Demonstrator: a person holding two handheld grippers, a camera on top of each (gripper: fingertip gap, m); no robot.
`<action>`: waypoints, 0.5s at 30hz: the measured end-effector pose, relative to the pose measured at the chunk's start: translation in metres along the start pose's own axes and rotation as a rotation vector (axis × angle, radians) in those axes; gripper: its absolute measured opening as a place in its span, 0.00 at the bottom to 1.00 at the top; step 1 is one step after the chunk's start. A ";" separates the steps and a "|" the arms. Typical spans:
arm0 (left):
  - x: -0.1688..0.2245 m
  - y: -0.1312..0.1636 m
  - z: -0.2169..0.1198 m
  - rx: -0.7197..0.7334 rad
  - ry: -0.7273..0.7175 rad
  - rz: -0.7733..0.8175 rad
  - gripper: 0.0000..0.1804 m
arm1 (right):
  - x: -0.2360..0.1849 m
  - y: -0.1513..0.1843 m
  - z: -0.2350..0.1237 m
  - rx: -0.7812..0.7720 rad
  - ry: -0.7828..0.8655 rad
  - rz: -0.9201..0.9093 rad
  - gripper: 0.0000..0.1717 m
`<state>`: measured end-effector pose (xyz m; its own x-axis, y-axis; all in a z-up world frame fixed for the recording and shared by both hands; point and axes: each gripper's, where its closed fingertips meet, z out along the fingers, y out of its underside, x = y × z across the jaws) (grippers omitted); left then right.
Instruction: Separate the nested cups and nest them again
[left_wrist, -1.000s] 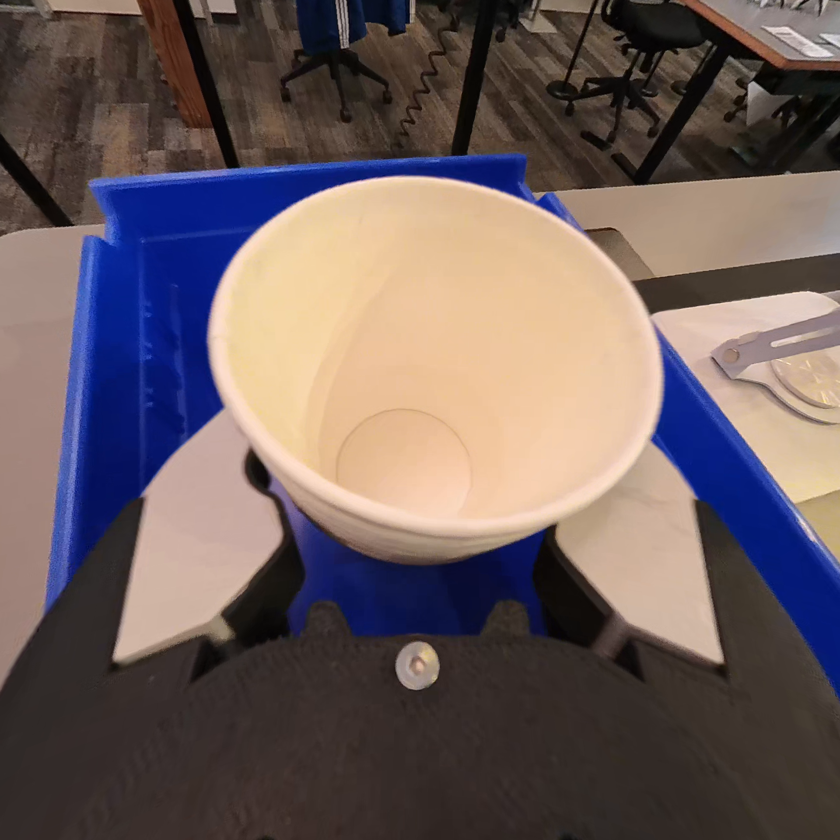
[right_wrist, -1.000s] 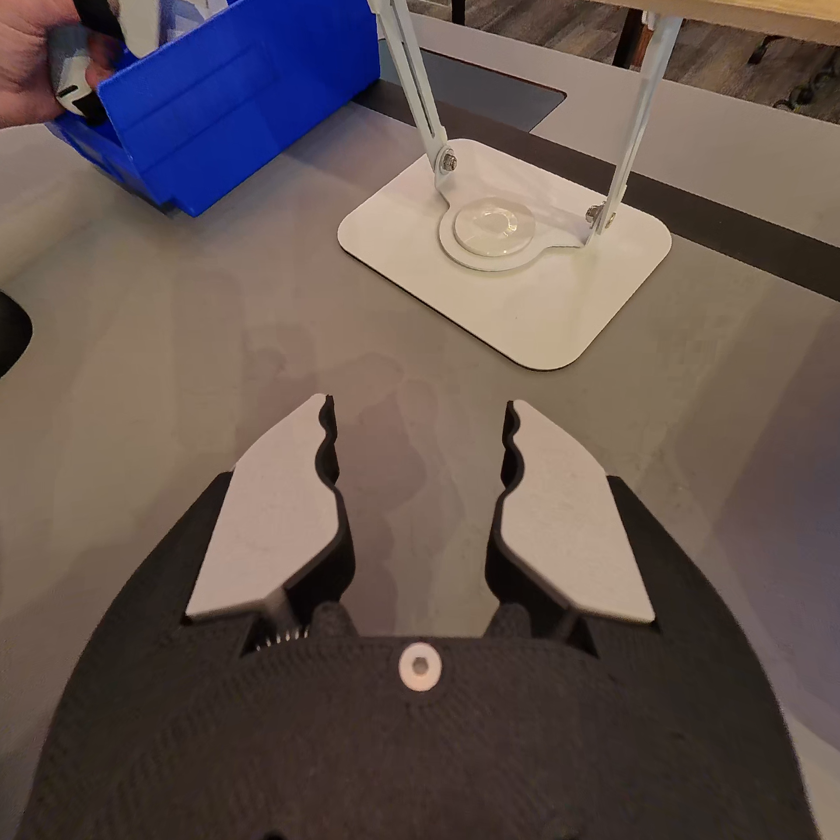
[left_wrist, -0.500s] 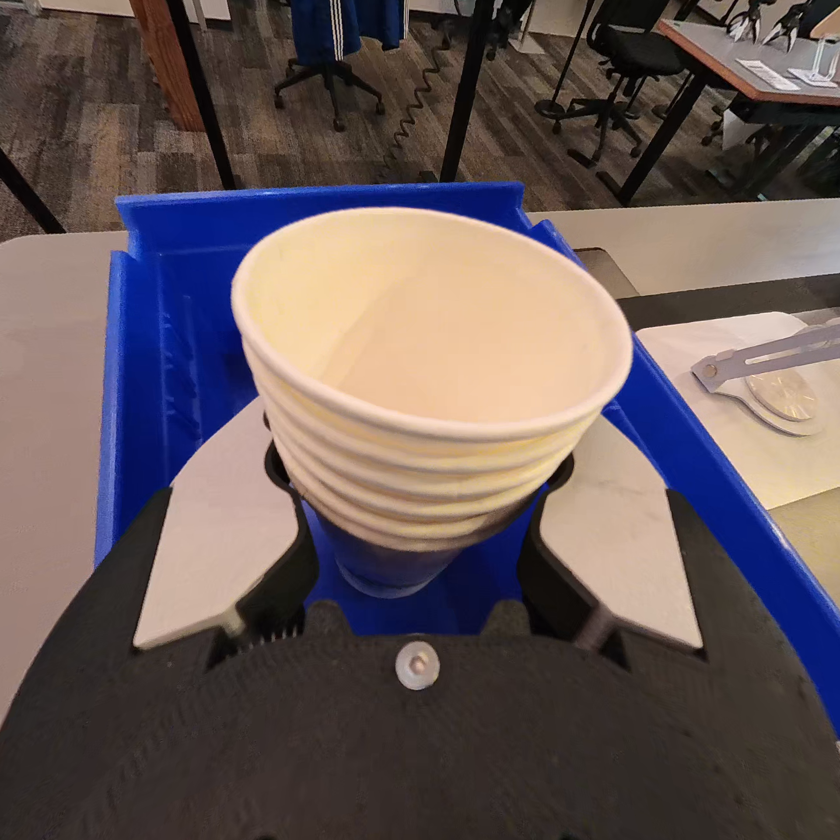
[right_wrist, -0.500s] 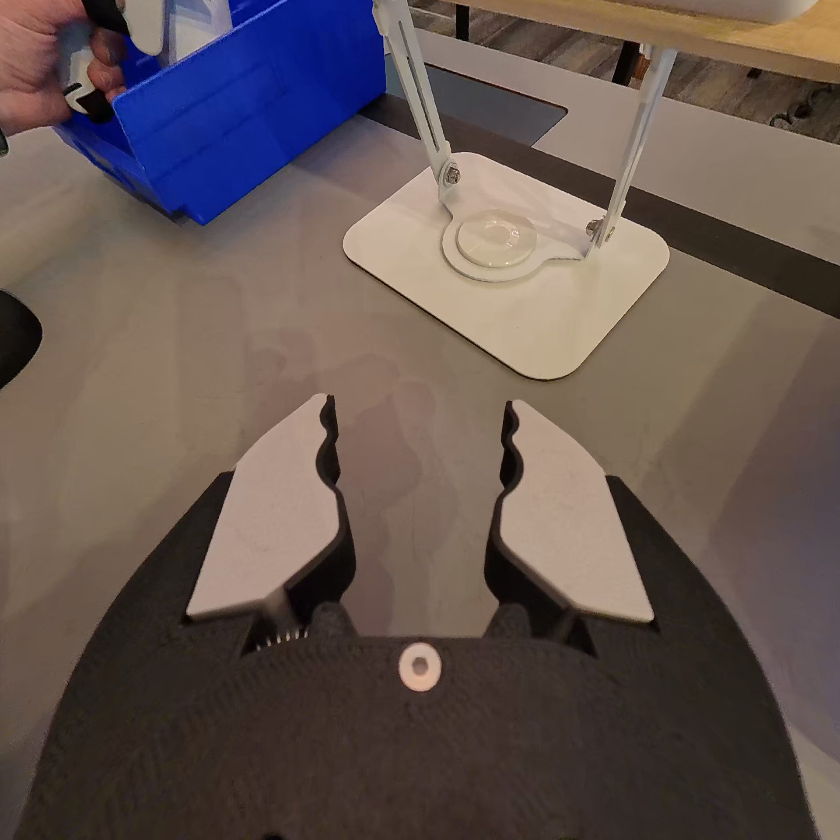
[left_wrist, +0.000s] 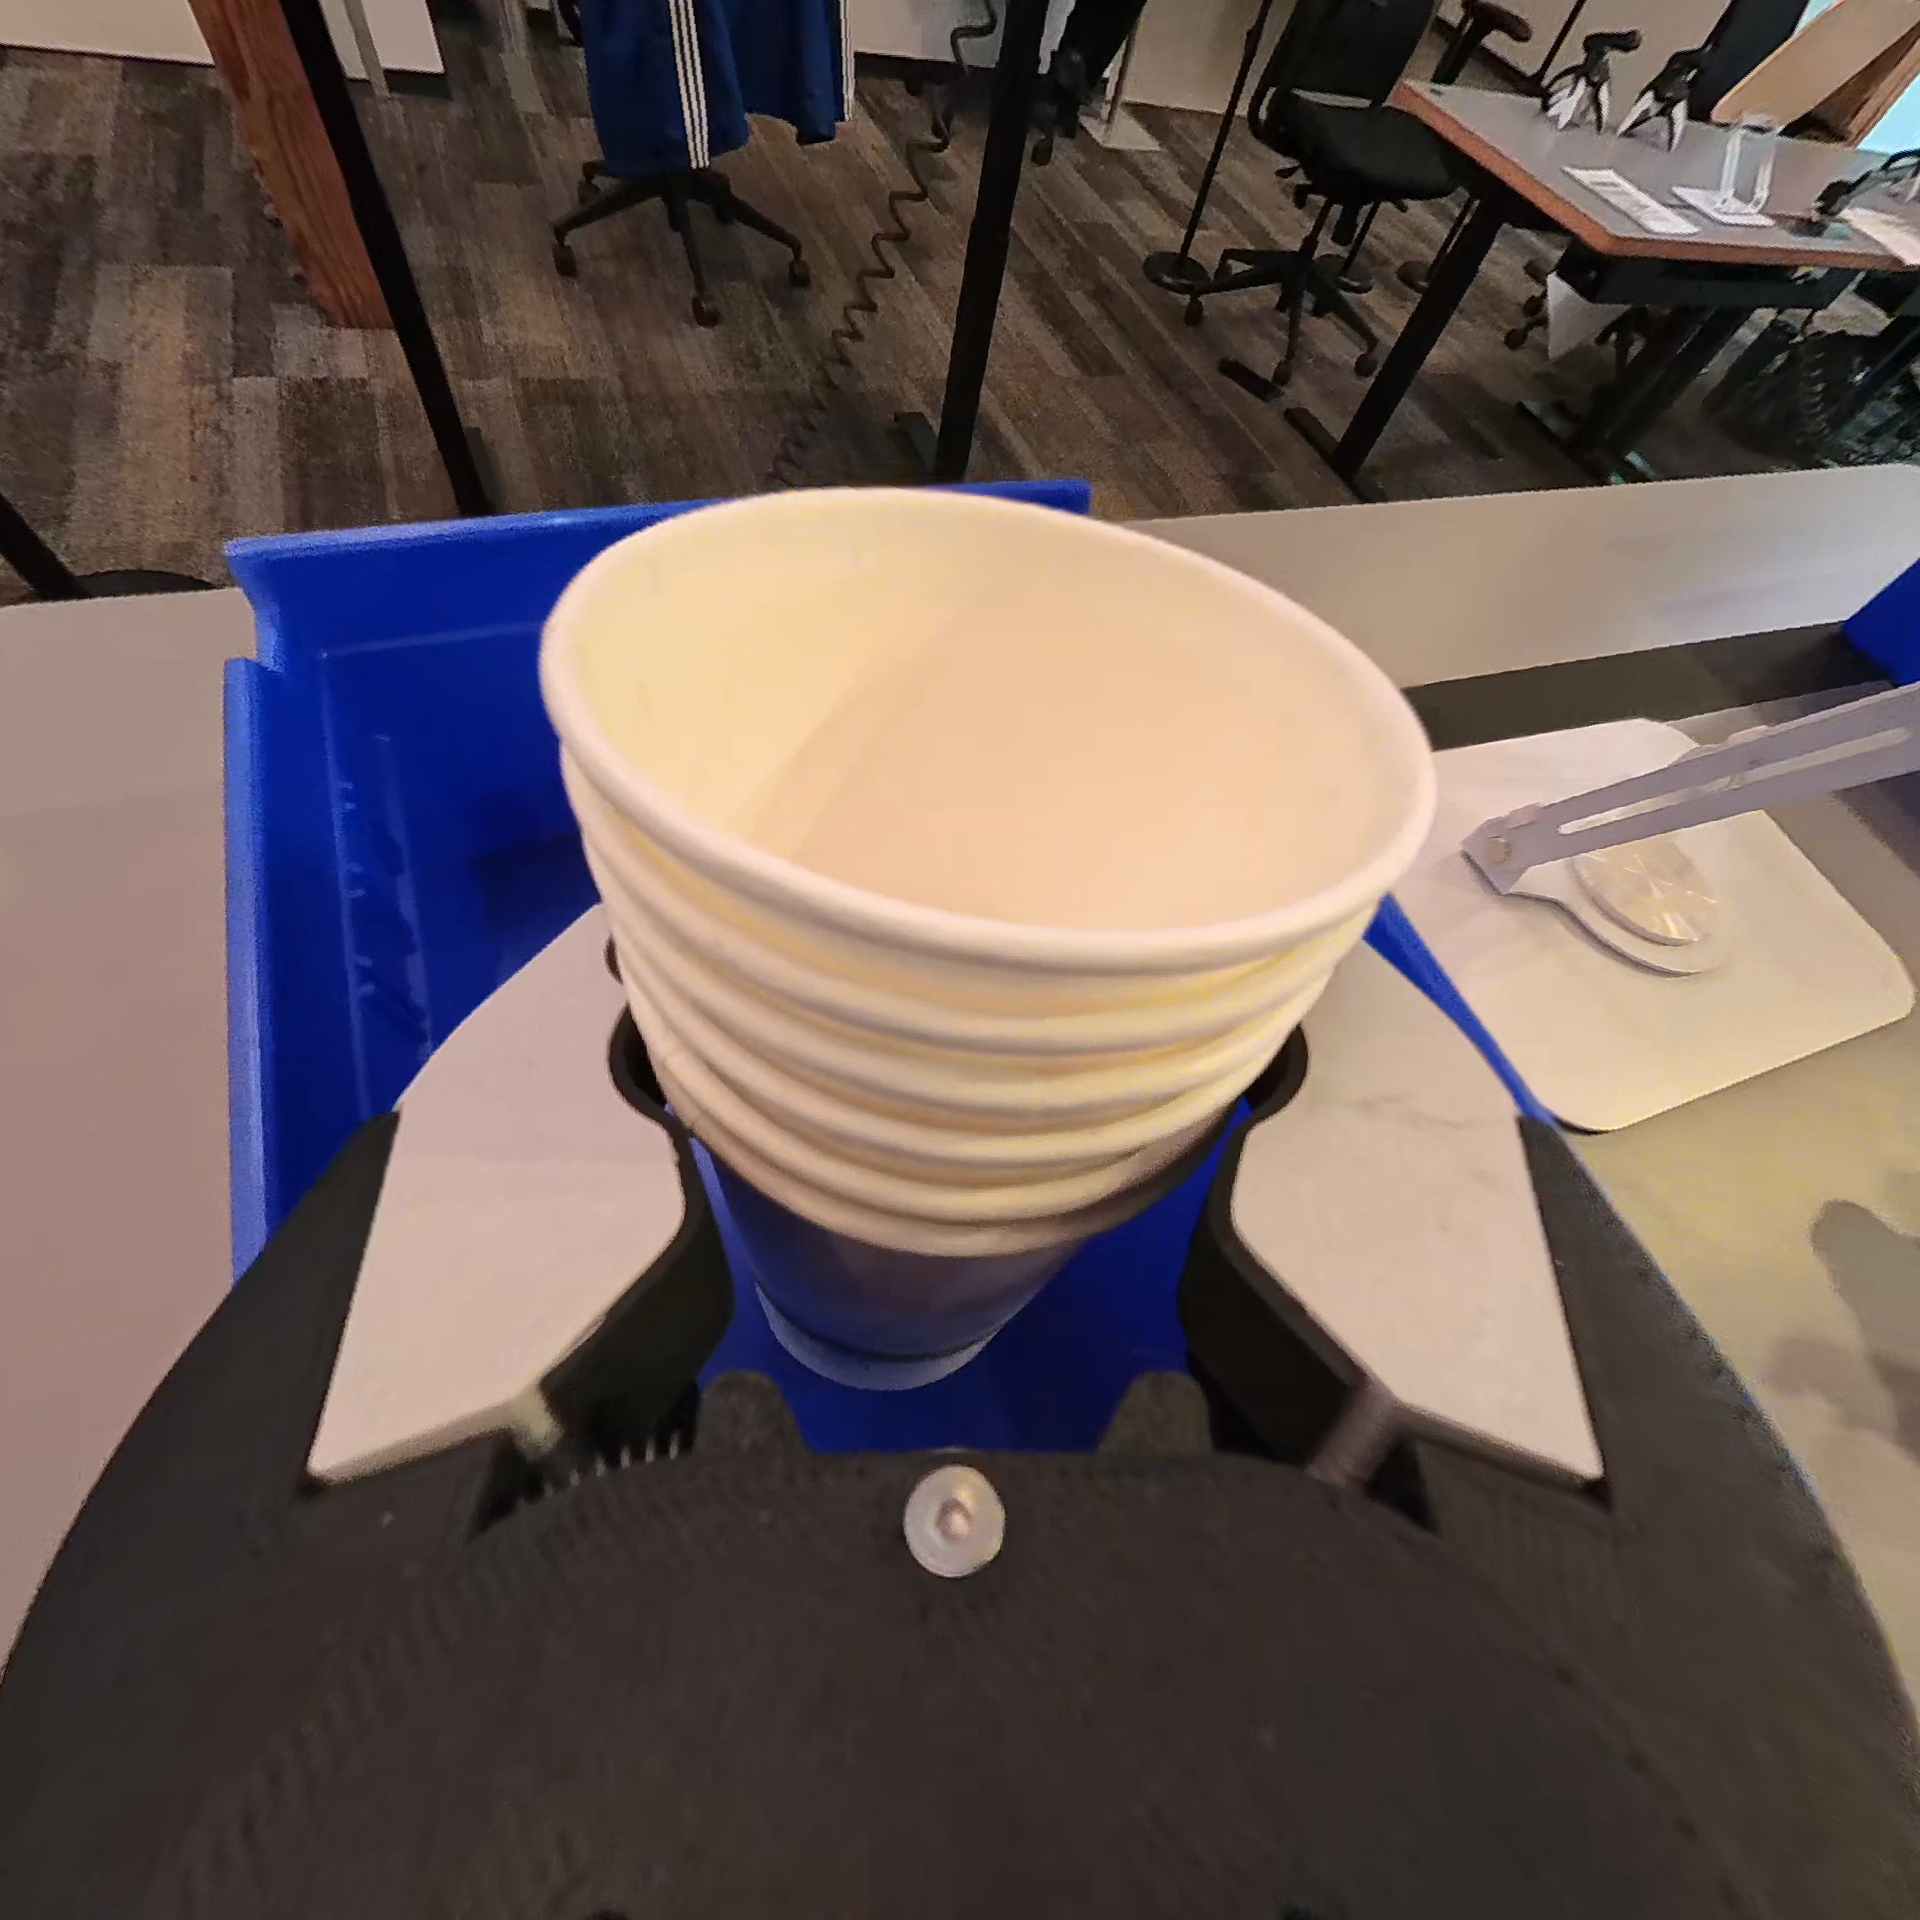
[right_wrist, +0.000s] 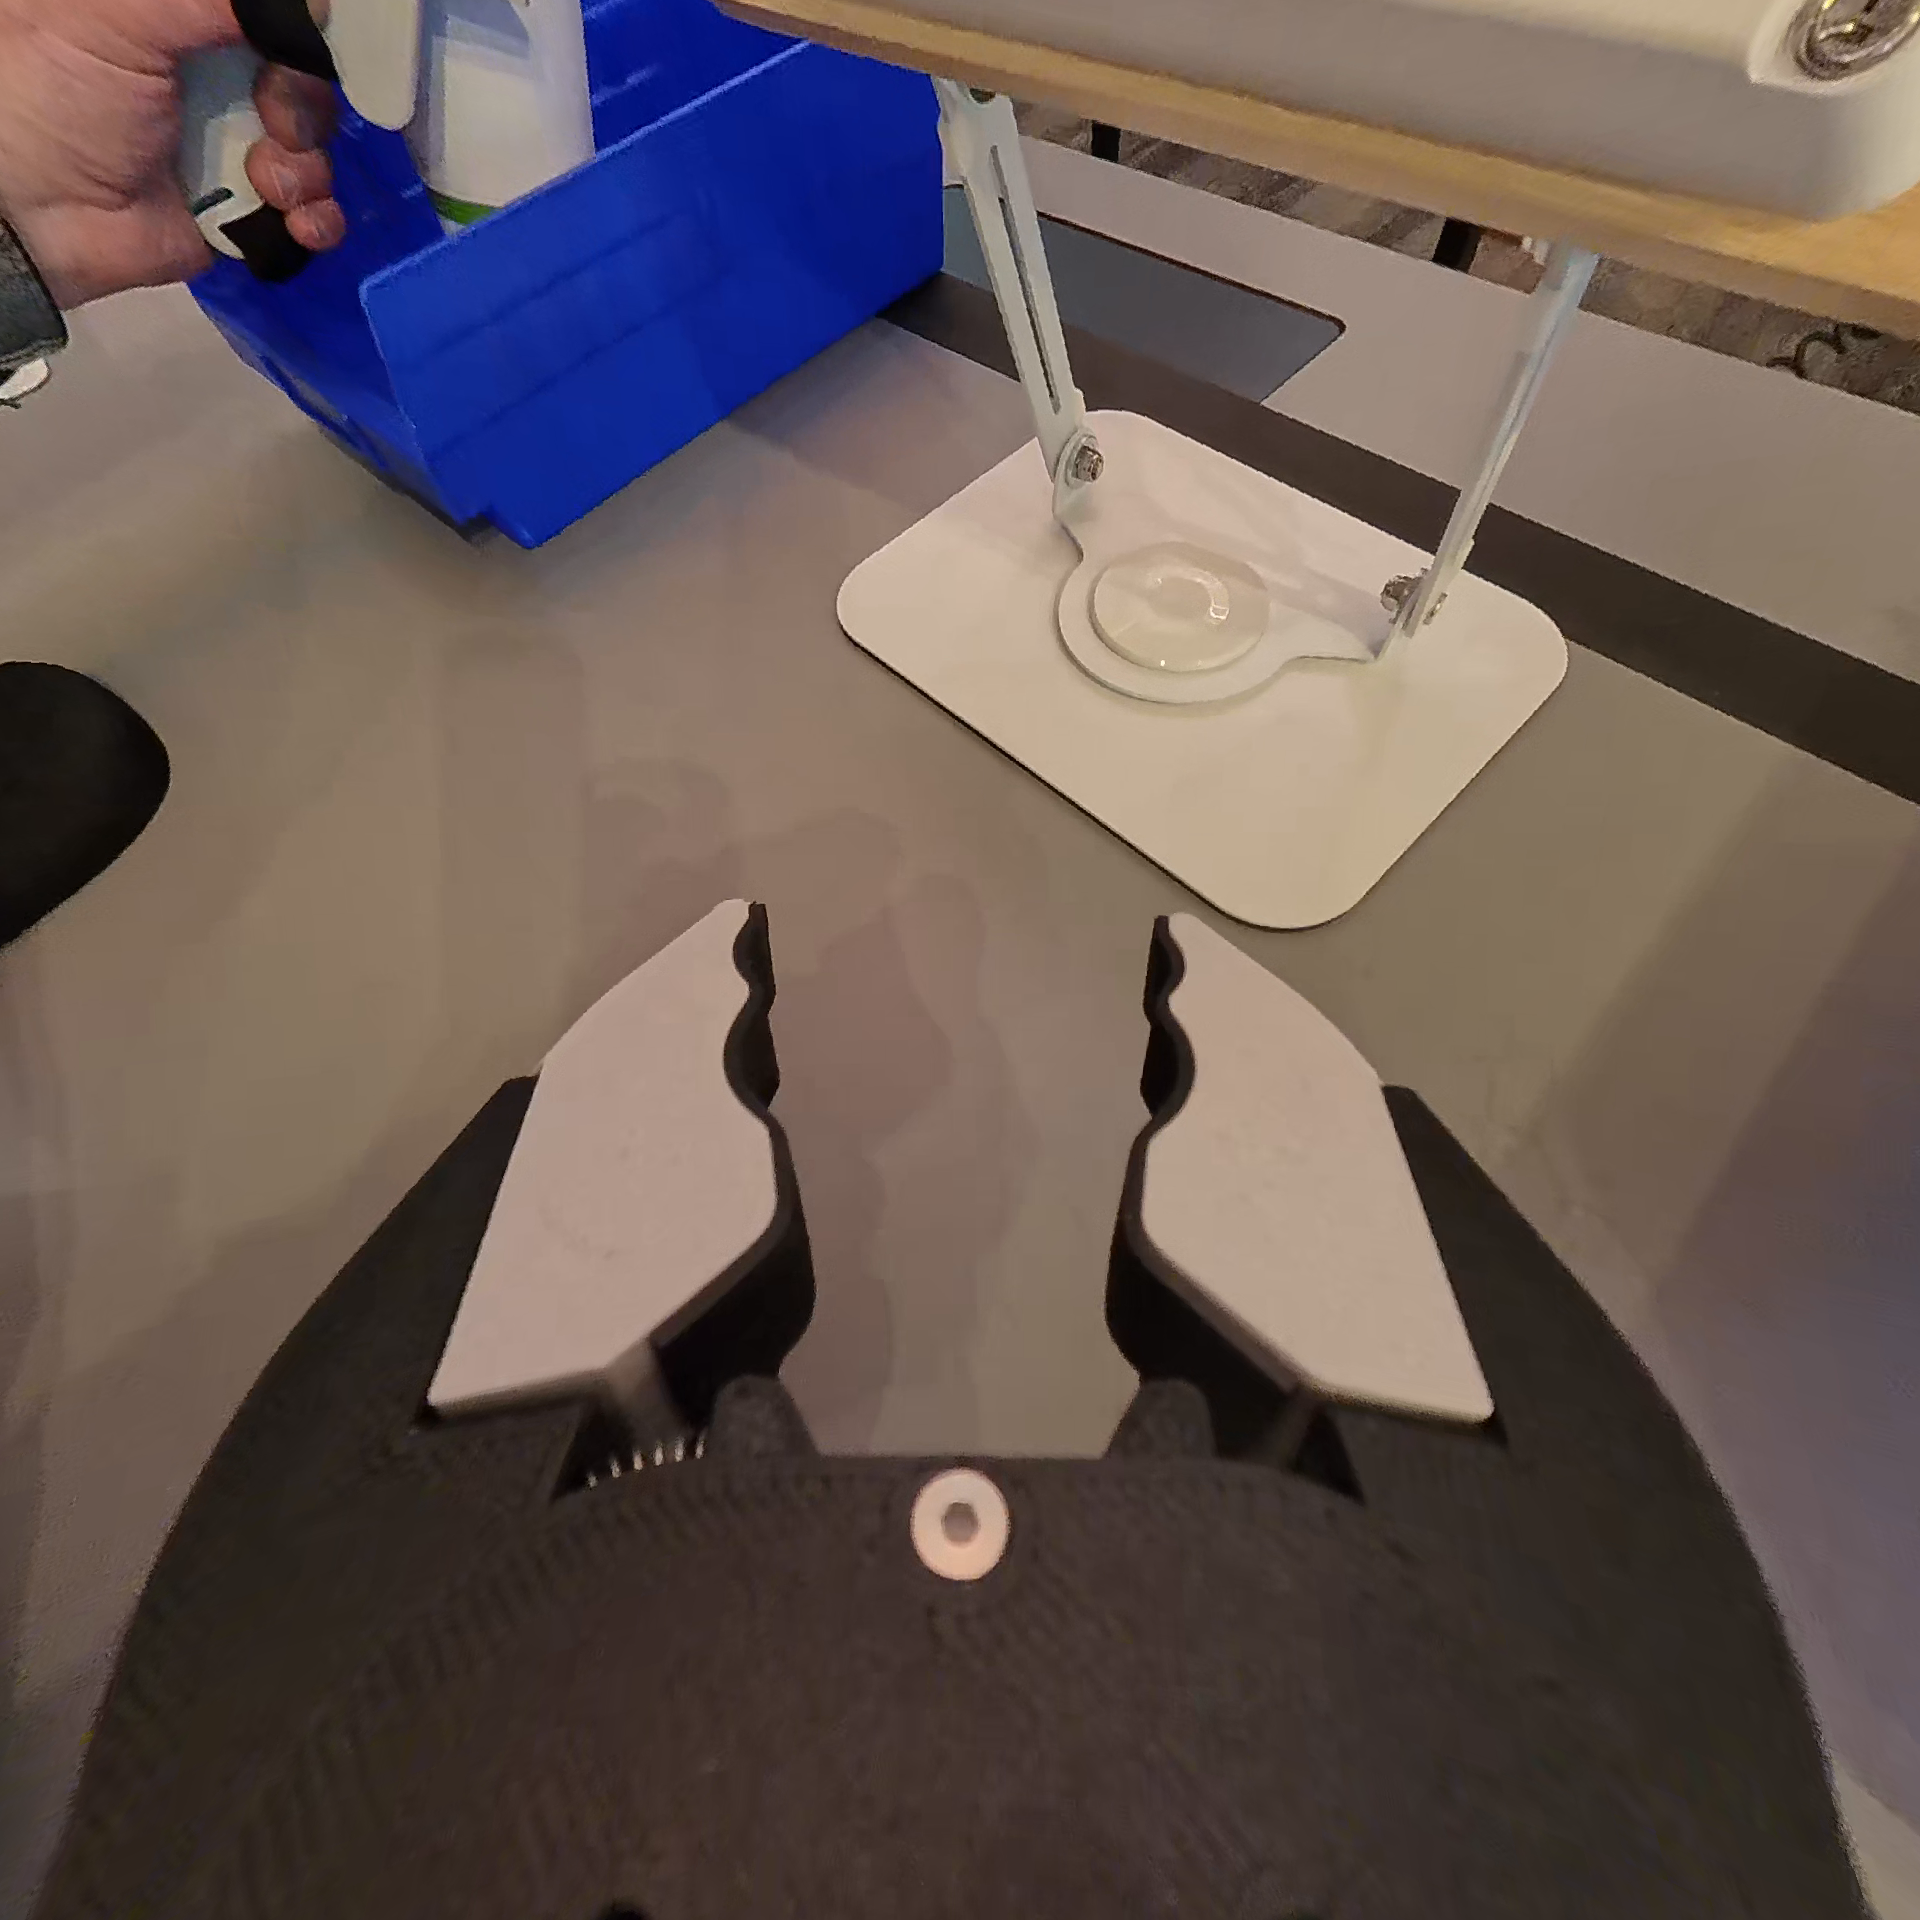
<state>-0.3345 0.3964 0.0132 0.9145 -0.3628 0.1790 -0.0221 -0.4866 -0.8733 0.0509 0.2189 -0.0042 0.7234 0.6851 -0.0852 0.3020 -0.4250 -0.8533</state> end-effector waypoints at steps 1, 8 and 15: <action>0.003 -0.002 -0.001 0.003 0.014 -0.001 0.61 | -0.001 -0.001 0.000 0.002 -0.003 -0.001 0.40; 0.020 -0.016 -0.012 0.044 0.116 -0.018 0.61 | -0.009 -0.013 0.003 0.015 -0.030 -0.029 0.40; 0.048 -0.037 -0.034 0.102 0.290 -0.046 0.61 | -0.021 -0.025 0.004 0.036 -0.065 -0.048 0.40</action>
<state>-0.3037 0.3697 0.0692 0.7598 -0.5610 0.3287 0.0712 -0.4308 -0.8996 0.0261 0.2175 0.0167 0.6662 0.7419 -0.0757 0.3121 -0.3695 -0.8752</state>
